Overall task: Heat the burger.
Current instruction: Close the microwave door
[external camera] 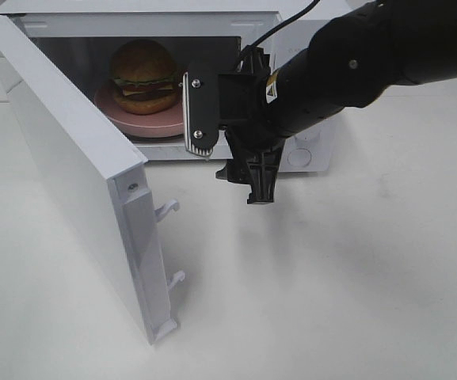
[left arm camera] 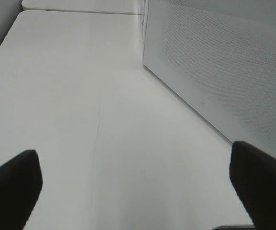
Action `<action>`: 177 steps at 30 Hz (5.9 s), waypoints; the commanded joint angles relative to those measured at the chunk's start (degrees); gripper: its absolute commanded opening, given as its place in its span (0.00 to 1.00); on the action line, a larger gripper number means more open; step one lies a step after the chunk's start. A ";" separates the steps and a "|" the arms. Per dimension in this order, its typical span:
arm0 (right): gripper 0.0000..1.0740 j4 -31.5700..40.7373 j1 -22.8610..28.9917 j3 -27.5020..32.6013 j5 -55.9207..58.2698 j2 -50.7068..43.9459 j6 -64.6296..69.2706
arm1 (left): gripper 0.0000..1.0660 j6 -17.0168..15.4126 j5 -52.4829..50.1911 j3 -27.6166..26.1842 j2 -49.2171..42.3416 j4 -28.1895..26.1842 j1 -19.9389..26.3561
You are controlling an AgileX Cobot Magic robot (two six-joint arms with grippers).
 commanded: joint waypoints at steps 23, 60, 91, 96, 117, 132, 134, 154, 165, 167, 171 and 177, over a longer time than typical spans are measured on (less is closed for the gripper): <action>0.70 -0.40 -0.29 19.82 5.10 -25.61 22.40 | 0.94 0.00 -0.74 0.06 -0.92 -0.17 -0.34; 0.70 -0.23 -0.29 21.49 52.43 -58.33 57.47 | 0.94 0.00 -0.80 0.06 -0.92 -0.17 -0.34; 0.70 1.60 -32.54 34.15 46.75 -97.17 58.44 | 0.94 0.00 -0.80 0.06 -0.92 -0.17 -0.34; 0.70 1.78 -33.58 34.15 46.75 -101.47 58.44 | 0.94 0.00 -0.80 0.06 -0.92 -0.17 -0.34; 0.70 1.95 -33.58 34.15 46.75 -102.90 58.33 | 0.94 0.00 -0.80 0.06 -0.86 -0.17 -0.34; 0.70 1.95 -33.58 34.15 46.75 -102.90 58.33 | 0.94 0.00 -0.80 0.06 -0.86 -0.17 -0.34; 0.70 1.95 -33.58 34.15 46.75 -102.90 58.33 | 0.94 0.00 -0.80 0.06 -0.86 -0.17 -0.34; 0.70 1.95 -33.58 34.15 46.75 -102.90 58.33 | 0.88 -0.17 -0.97 -0.29 -0.29 4.87 -0.34; 0.70 1.95 -33.58 34.15 46.75 -102.90 58.33 | 0.60 -0.17 -13.01 -1.89 12.20 4.87 -0.34; 0.70 1.95 -33.58 34.15 46.75 -102.90 58.33 | 0.33 -0.17 -16.39 -1.89 16.33 4.30 -0.34; 0.70 1.95 -33.58 34.15 46.75 -102.90 58.33 | 0.13 -0.17 -19.71 -1.89 20.28 2.46 -0.34; 0.70 1.95 -33.58 34.15 46.75 -102.90 58.33 | 0.00 1.89 -25.27 -1.83 27.73 -1.66 -0.34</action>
